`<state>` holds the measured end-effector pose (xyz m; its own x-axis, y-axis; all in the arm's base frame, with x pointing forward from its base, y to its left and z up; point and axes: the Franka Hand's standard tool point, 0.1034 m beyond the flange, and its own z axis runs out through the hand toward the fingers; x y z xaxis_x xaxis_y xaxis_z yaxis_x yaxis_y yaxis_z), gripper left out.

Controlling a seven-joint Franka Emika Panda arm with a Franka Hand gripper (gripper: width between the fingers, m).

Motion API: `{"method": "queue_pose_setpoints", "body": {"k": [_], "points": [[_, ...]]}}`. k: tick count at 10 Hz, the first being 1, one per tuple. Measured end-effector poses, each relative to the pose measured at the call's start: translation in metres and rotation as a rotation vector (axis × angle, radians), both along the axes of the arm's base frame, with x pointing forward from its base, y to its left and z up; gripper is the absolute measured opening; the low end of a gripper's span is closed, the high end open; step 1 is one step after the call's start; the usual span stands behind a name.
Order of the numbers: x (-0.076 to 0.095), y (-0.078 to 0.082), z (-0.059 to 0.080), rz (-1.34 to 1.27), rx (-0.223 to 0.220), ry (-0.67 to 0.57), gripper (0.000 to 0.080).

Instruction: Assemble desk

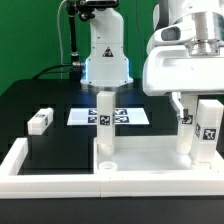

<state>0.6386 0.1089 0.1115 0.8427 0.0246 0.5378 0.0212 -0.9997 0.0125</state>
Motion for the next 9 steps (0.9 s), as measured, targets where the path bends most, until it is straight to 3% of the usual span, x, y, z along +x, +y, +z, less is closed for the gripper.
{"method": "queue_pose_setpoints", "body": {"k": [3, 6, 9], "points": [[0.000, -0.001, 0.002, 0.006, -0.003, 0.009, 0.0649], [0.005, -0.002, 0.036, 0.005, 0.026, 0.056, 0.0649], [0.008, -0.001, 0.038, -0.003, 0.036, 0.069, 0.0649]]}}
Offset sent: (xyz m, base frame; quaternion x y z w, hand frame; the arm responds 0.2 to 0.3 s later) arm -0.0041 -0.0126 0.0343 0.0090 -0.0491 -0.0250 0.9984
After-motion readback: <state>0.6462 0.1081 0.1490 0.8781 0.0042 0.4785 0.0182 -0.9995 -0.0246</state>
